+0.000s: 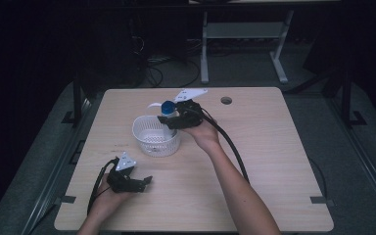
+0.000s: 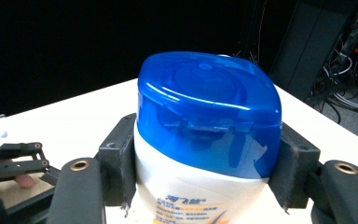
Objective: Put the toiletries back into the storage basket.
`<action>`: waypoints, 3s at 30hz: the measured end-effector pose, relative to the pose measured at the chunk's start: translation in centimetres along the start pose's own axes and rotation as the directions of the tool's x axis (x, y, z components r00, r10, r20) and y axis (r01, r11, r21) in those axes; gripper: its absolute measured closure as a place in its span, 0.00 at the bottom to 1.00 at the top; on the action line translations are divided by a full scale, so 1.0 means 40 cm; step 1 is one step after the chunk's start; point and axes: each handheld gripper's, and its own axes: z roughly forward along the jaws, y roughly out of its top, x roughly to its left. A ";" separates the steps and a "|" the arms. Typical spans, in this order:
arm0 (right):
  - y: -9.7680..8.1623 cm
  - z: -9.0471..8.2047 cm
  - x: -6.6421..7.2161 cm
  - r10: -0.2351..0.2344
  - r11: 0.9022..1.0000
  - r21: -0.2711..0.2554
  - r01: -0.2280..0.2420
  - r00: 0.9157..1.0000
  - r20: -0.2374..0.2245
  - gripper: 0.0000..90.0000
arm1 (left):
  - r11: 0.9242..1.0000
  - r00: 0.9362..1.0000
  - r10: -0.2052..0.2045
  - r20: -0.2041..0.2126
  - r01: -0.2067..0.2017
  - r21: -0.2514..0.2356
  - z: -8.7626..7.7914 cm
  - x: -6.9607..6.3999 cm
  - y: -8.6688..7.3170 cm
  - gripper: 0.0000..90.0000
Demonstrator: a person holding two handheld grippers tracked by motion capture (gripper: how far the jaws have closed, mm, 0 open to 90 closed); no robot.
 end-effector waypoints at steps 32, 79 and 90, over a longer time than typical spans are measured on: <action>-0.063 0.041 0.001 0.003 0.997 0.075 -0.004 1.000 0.008 0.39 | 1.000 1.000 -0.003 0.001 0.003 -0.001 0.000 0.000 0.000 0.15; -0.064 -0.019 0.014 0.063 0.994 0.090 -0.057 0.995 -0.075 0.01 | 1.000 1.000 -0.002 -0.006 0.002 0.000 -0.001 -0.001 -0.001 0.15; -0.092 -0.119 0.000 0.064 0.995 0.083 -0.063 0.998 -0.011 0.01 | 1.000 1.000 -0.009 -0.009 0.009 -0.004 -0.002 -0.004 -0.002 0.15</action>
